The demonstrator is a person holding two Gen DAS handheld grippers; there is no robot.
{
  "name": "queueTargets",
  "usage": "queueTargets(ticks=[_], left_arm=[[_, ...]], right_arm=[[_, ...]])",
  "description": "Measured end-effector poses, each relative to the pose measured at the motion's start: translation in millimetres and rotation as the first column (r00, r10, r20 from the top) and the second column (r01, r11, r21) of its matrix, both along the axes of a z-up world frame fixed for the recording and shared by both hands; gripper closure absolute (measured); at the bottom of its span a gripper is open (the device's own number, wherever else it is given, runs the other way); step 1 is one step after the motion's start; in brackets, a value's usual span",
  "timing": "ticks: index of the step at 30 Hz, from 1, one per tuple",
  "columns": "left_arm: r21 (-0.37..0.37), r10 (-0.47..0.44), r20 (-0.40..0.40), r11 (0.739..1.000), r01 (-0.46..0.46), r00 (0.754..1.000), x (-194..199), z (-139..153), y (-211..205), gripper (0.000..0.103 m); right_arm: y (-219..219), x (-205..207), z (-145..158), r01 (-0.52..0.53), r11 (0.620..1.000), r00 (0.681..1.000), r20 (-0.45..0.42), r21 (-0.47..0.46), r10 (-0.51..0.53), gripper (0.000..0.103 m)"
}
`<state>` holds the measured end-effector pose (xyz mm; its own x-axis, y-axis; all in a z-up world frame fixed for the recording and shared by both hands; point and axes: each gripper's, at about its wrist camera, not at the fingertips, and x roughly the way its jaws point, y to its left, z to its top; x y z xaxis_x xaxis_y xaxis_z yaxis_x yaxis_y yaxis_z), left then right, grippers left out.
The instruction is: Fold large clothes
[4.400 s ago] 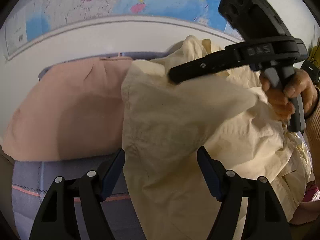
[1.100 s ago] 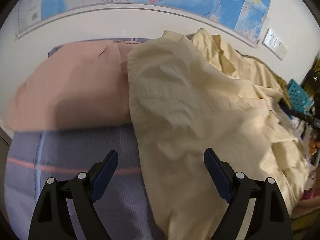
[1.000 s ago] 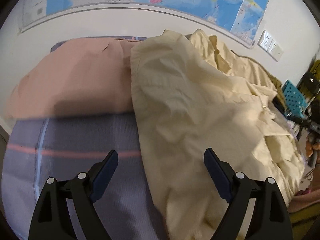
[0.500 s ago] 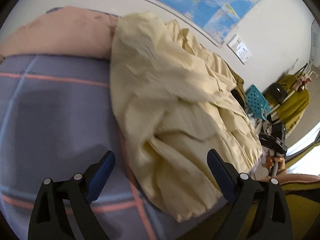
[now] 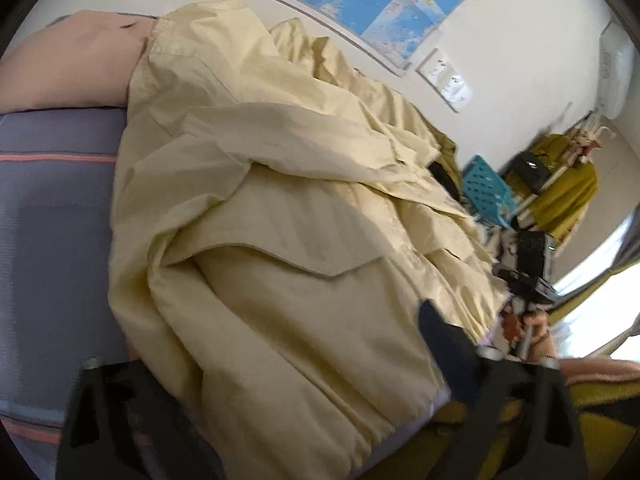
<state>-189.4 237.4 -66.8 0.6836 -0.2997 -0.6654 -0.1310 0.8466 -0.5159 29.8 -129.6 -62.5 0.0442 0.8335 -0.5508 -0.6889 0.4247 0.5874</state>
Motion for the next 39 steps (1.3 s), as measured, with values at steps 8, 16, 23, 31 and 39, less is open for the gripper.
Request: queueTargets(ticks=[8, 16, 23, 31, 39], left_arm=[[-0.005, 0.068, 0.004, 0.998, -0.068, 0.998, -21.7, 30.6, 9.7, 0.079], [0.026, 0.019, 0.054, 0.999, -0.02, 0.998, -63.1, 63.5, 10.8, 0.077], [0.015, 0.018, -0.076, 1.0, -0.017, 0.997, -64.1, 19.0, 12.8, 0.069], [-0.034, -0.026, -0.079, 0.999, 0.023, 0.997, -70.3, 2.1, 10.9, 0.043], [-0.035, 0.031, -0.016, 0.999, -0.032, 0.999, -73.8, 35.1, 11.5, 0.081]], right_arm=[[-17.8, -12.3, 28.0, 0.025, 0.986, 0.998, -0.06, 0.166, -0.015, 0.09], [-30.4, -54.9, 57.3, -0.051, 0.976, 0.999, -0.003, 0.209, 0.053, 0.087], [-36.4, -57.7, 2.2, -0.02, 0.992, 0.987, -0.153, 0.127, 0.04, 0.076], [-49.9, -73.9, -25.8, -0.033, 0.99, 0.975, -0.213, 0.136, 0.062, 0.044], [-49.7, -86.0, 12.5, -0.026, 0.966, 0.99, -0.13, 0.257, 0.062, 0.086]])
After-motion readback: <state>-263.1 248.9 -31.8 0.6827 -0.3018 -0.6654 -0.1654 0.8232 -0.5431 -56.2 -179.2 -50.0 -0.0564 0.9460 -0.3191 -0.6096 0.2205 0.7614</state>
